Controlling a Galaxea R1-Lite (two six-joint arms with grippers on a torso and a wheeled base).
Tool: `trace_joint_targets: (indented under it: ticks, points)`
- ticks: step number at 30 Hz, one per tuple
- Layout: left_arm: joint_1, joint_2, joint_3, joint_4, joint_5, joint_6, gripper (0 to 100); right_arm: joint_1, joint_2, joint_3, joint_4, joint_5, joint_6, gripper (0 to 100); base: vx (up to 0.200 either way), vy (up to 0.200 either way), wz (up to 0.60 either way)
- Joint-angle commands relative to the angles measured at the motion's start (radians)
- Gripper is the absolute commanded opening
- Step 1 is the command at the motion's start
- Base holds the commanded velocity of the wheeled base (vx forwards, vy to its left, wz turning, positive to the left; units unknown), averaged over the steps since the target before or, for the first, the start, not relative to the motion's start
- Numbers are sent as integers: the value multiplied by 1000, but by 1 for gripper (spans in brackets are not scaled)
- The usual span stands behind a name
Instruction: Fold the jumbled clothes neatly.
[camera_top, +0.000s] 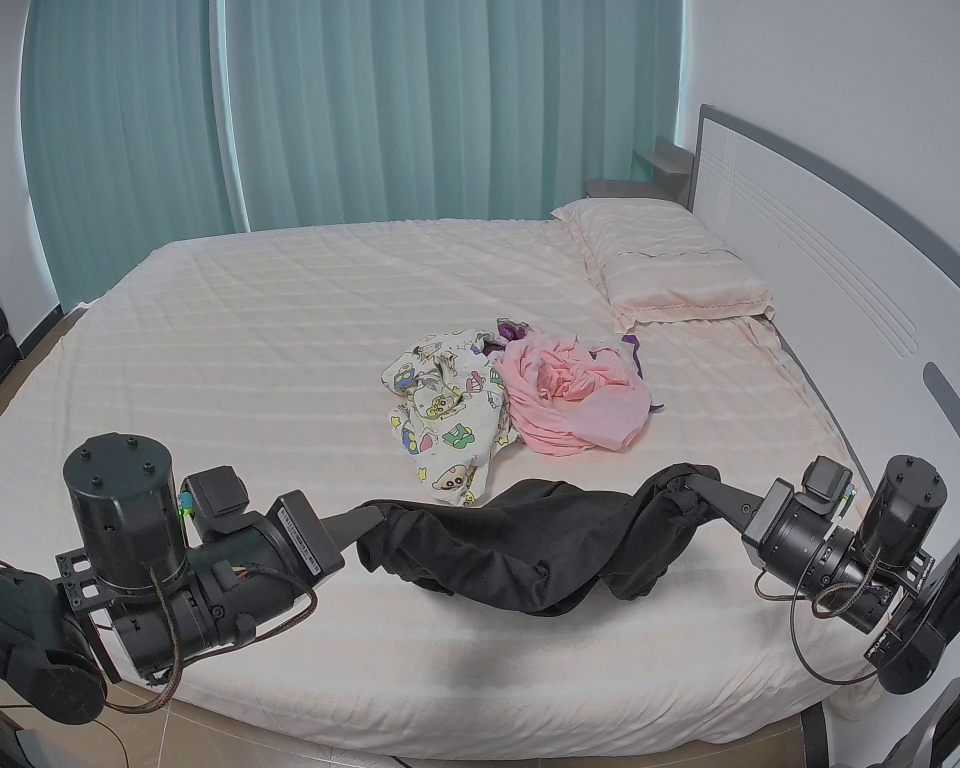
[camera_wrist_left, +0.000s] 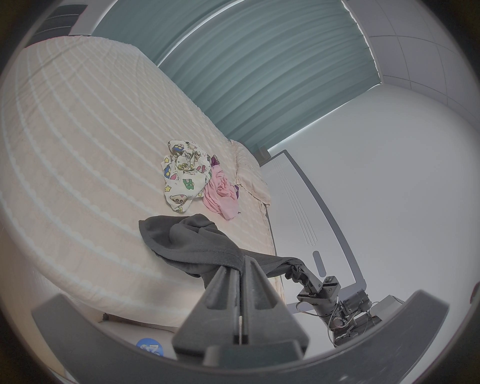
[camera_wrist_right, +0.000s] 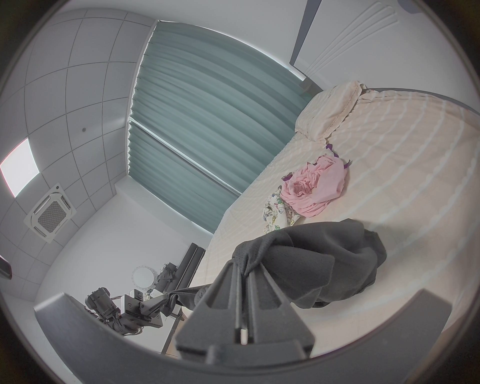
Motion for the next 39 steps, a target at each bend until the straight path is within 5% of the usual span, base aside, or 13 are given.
trace_joint_targets:
  ticks: [1,39]
  points:
    - [0,2,0,0,0,0,0,0,0,-1,-12,-1,0,0,0,200,0]
    - [23,-9,11,1,0,1,0,54,-8,-4,-12,-90,-104,0,0,200,0]
